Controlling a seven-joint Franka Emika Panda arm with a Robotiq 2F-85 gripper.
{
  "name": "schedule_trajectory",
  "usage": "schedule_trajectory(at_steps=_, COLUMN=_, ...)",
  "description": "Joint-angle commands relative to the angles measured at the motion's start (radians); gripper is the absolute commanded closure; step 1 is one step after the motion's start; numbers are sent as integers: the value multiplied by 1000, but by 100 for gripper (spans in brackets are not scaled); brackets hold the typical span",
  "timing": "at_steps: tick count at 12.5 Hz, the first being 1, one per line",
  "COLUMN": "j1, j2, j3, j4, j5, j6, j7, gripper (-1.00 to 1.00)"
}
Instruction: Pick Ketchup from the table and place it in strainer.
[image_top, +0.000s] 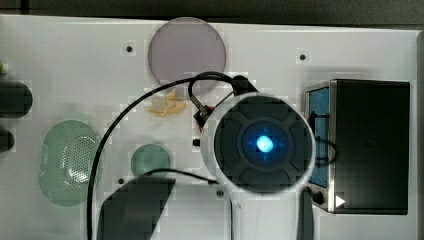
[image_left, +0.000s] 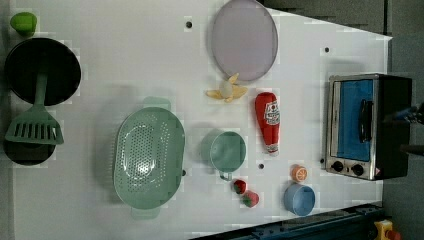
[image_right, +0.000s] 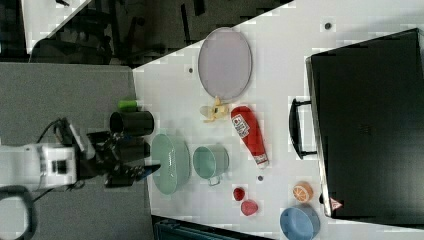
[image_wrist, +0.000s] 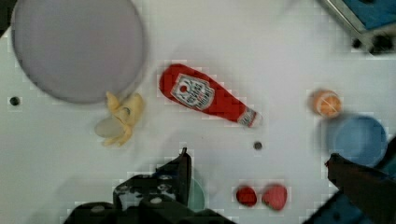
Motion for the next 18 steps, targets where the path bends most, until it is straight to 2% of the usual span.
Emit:
schedule_trajectory(at_steps=1, j1=-8, j2=99, j3=16, j4=-61, j5=-1, j6=89, j7=-284, gripper=-100)
schedule_trajectory(at_steps=5, j1=-7, j2=195, j3=19, j4=-153, j5=-2, j6=271, j7=-695, gripper=-100)
schedule_trajectory(at_steps=8, j1=-1, j2=274, j3=20, j4=-220, j5=-3, j6=448, j7=-886, gripper=-100)
schedule_trajectory(at_steps=14, j1=29, j2=432, j3=22, j4=-333, j5=-18, j6=775, j7=-927, gripper=-100)
schedule_trajectory(at_steps=18, j1=29, j2=537, j3=14, j4=-373, j5=-19, j6=914, j7=-927, gripper=-100)
